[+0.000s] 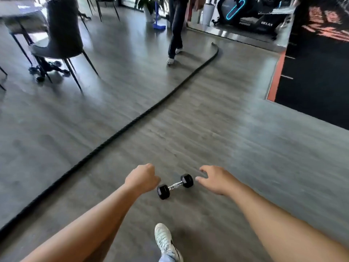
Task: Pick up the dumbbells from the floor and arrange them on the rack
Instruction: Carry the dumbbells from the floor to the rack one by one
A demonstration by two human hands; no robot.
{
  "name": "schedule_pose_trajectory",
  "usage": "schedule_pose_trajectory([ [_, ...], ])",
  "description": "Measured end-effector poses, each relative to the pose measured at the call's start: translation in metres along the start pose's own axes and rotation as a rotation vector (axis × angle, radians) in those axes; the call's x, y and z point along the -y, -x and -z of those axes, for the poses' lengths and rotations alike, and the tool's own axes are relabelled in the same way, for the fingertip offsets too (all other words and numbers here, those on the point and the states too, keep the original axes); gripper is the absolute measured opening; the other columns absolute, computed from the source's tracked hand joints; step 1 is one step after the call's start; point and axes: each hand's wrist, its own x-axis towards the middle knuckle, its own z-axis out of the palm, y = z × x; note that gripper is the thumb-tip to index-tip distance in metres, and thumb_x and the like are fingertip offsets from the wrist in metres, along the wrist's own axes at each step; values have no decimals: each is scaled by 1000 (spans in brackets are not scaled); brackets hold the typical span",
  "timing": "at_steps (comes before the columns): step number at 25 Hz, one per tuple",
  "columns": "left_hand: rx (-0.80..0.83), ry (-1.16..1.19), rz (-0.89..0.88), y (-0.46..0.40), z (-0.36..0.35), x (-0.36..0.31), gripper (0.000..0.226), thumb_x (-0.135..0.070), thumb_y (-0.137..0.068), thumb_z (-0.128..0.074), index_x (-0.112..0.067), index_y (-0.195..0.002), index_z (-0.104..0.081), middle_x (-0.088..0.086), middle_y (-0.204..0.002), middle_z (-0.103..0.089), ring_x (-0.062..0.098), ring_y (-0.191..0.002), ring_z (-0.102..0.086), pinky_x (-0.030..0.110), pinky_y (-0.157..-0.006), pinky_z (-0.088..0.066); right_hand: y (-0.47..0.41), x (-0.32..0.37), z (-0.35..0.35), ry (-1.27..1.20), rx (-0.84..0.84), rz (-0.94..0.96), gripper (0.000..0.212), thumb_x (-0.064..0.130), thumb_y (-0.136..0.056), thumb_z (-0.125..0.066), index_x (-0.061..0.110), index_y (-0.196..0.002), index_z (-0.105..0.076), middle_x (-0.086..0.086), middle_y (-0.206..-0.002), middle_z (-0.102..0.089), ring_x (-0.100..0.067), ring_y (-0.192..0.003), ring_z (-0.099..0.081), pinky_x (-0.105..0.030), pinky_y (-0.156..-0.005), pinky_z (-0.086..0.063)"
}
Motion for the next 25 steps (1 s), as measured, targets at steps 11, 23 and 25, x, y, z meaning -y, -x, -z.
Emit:
schedule_pose_trajectory([
  [11, 67, 96, 262, -240, -135, 16, 24, -38, -88, -53, -16, -84, -47, 17, -111, -69, 37, -99, -65, 34, -69, -43, -293, -78, -50, 140, 193, -19, 59, 58, -90, -58, 20, -135, -59, -12, -140, -60, -33, -129, -55, -42, -101, -48],
  [23, 276, 88, 507, -464, -478, 113, 64, -77, -79, -52, -23, -112, -43, 8, -107, -46, 38, -103, -59, 41, -77, -48, -585, -224, -357, 93, 392, -32, 106, 79, -61, -65, 41, -154, -31, -5, -144, -42, -36, -130, -51, -43, -99, -47],
  [25, 200, 111, 493, -475, -507, 128, 57, -75, -79, -51, -24, -103, -46, 7, -102, -46, 38, -93, -62, 38, -72, -45, -609, -231, -386, 126, 309, -12, 97, 81, -59, -62, 41, -146, -47, -4, -135, -53, -32, -121, -58, -37, -93, -48],
])
